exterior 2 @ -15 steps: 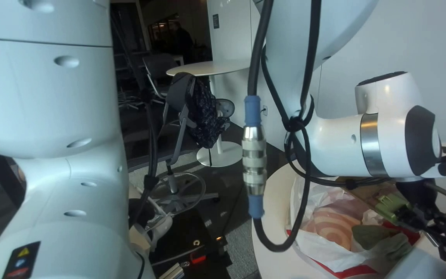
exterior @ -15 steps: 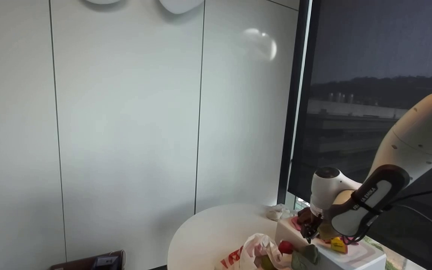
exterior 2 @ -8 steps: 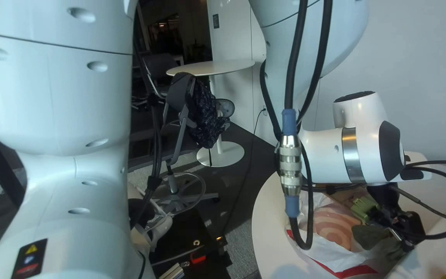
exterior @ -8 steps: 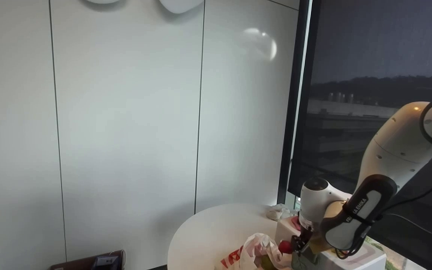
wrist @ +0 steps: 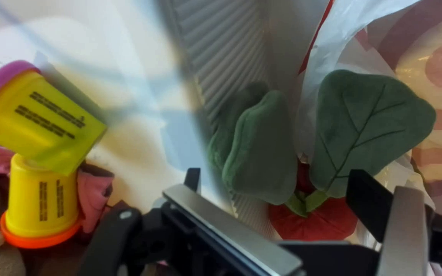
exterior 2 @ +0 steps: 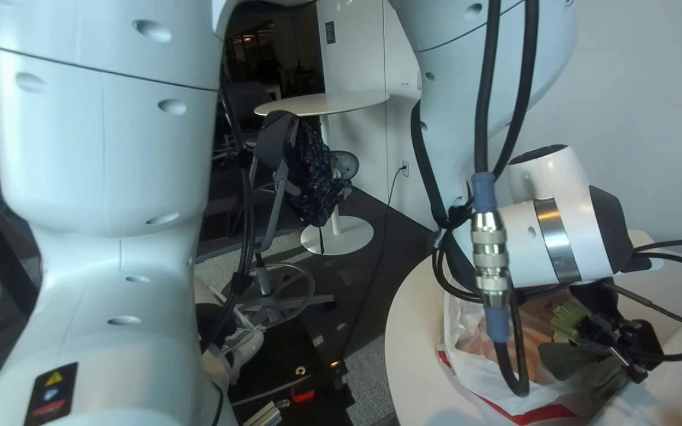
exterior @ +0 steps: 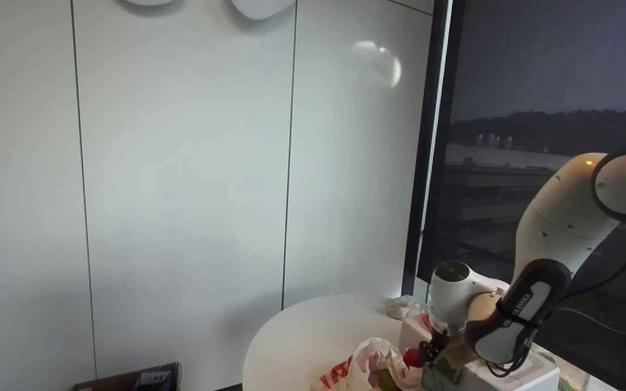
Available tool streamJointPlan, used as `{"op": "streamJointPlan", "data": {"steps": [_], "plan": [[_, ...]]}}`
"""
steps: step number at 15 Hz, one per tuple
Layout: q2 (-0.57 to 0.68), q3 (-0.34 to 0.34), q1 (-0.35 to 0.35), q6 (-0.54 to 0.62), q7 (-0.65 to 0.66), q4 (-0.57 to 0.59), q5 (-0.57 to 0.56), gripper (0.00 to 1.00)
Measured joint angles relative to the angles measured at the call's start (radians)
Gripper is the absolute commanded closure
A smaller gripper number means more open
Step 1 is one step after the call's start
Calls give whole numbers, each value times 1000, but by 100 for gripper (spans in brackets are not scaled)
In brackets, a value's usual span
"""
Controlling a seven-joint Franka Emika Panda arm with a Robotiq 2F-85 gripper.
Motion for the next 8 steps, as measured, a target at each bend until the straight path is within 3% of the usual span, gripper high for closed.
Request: {"op": "streamJointPlan", "data": {"steps": [1, 8], "plan": [[4, -1, 0, 0, 1, 2, 0, 30], [10, -5, 1, 3, 3, 10, -6, 83]]}}
